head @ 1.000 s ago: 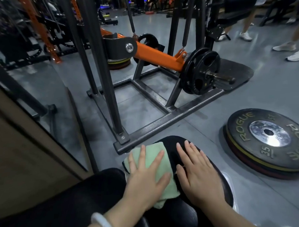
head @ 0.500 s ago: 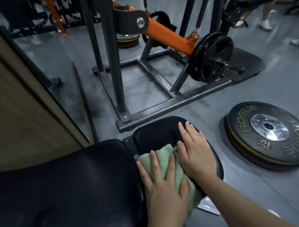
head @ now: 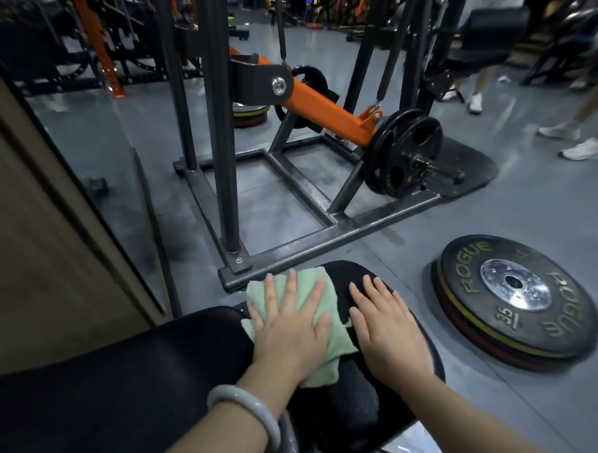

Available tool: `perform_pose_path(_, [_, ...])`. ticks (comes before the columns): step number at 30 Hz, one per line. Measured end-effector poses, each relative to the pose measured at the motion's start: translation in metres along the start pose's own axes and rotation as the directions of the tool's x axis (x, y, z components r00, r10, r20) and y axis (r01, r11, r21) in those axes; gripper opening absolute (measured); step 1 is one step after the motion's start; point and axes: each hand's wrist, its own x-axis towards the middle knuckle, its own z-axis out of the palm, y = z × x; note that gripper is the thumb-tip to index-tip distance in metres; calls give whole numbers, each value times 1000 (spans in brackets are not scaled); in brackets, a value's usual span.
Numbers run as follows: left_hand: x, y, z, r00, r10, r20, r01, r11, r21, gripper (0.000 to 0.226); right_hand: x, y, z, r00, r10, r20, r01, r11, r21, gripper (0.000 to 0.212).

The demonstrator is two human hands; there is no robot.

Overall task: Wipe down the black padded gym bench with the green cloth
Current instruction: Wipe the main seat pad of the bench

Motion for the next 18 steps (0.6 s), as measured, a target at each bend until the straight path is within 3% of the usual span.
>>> perform_pose_path(5, [-43, 16, 23, 990, 0, -138, -2, 1000, -15, 60, 2, -3, -1, 1000, 21, 13, -20, 999, -45, 83])
perform_pose_path(8, [-82, 34, 39, 993, 62, -101, -69, 995, -72, 62, 1, -4, -3, 999, 19, 34, -17, 998, -63, 79])
perform_pose_path(11, [-65, 24, 40, 981, 47, -186, -55, 998, -37, 59, 1, -3, -5, 999, 16, 33, -14, 999, -52, 86])
perform_pose_path(16, [-24, 4, 24, 992, -65, -106, 65, 998, -10, 72, 1, -3, -1, 1000, 6, -4, -6, 999, -49, 85])
perform_pose_path(18, [-26, 2, 21, 990, -65, -129, 74, 995, 62, 68, 2, -2, 0, 1000, 3, -6, -3, 999, -43, 84])
